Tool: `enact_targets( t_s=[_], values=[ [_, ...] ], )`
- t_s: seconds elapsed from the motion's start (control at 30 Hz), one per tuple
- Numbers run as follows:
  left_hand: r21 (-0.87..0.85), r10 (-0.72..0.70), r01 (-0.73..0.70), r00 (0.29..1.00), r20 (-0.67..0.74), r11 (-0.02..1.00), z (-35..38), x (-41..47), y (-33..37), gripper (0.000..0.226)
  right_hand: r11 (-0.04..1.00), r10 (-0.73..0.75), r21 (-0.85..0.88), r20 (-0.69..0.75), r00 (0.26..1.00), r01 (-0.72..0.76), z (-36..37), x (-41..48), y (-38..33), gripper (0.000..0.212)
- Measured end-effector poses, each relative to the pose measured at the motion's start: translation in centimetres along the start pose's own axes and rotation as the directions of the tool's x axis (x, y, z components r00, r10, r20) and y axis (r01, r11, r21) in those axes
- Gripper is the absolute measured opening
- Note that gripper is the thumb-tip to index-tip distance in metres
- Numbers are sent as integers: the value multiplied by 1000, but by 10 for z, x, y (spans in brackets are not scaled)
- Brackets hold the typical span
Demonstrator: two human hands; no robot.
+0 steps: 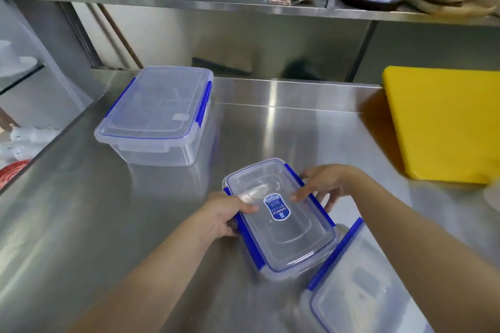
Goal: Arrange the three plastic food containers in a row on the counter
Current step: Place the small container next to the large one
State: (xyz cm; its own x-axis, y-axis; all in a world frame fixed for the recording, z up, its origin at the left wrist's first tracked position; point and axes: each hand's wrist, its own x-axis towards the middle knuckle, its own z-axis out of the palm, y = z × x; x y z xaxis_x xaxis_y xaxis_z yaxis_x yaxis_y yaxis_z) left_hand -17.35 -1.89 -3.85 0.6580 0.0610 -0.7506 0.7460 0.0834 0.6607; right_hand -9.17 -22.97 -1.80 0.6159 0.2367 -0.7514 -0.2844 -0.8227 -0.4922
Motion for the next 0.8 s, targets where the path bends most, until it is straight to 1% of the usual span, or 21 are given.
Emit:
enact_targets(
  t_s=[0.07, 0.1, 0.2, 0.27, 0.33, 0.37, 0.4, 0.47, 0.5, 0.53, 0.57, 0.63, 0.7, 0.77, 0.8],
  values=[
    [-22, 94, -96, 993, -69, 995, 2, 5, 0, 32, 994, -70, 80, -59, 996, 74, 3, 0, 6, 56],
    [-37, 147, -152, 983, -111, 988, 3, 9, 0, 34, 988, -100, 110, -103, 990, 112, 4, 1, 8, 54],
    [-51, 284, -304, 930, -233, 951, 6, 20, 2, 49, 956, -129, 212, -306, 943, 200, 6, 4, 7, 57],
    [-73, 344, -374, 901, -262, 924, 6, 25, 4, 45, 913, -114, 312, -428, 897, 265, 9, 7, 4, 58],
    [-149, 368, -403, 905, -214, 903, 6, 31, 6, 38, 855, -92, 398, -514, 853, 332, 15, 13, 1, 55],
    [-182, 386, -411, 909, -158, 893, 5, 33, 7, 36, 818, -70, 446, -550, 832, 364, 18, 17, -1, 53],
    [-212, 408, -417, 909, -87, 884, 4, 34, 10, 39, 770, -45, 501, -576, 816, 395, 20, 20, -3, 52],
    [-241, 445, -420, 894, 58, 875, 0, 39, 13, 62, 641, -40, 613, -574, 818, 462, 23, 26, -5, 52],
    [-240, 451, -420, 888, 90, 875, -2, 44, 16, 74, 578, -78, 649, -559, 826, 494, 22, 28, -6, 55],
    [-237, 458, -427, 884, 90, 872, -4, 49, 18, 82, 534, -132, 664, -545, 828, 523, 20, 31, -7, 57],
    [-238, 467, -442, 882, 62, 865, -5, 54, 21, 84, 507, -192, 662, -538, 821, 552, 17, 34, -7, 60],
    [-282, 475, -464, 879, -32, 839, -7, 65, 28, 75, 473, -278, 639, -544, 792, 606, 10, 42, -10, 63],
    [-318, 484, -487, 870, -95, 813, -8, 76, 39, 61, 419, -276, 648, -576, 769, 636, 6, 53, -16, 60],
    [-261, 514, -528, 849, -124, 808, -7, 83, 51, 57, 359, -243, 673, -601, 761, 646, 3, 66, -22, 54],
    [-211, 532, -548, 837, -129, 810, -6, 86, 59, 56, 348, -233, 674, -611, 757, 651, 2, 72, -26, 53]
  ],
)
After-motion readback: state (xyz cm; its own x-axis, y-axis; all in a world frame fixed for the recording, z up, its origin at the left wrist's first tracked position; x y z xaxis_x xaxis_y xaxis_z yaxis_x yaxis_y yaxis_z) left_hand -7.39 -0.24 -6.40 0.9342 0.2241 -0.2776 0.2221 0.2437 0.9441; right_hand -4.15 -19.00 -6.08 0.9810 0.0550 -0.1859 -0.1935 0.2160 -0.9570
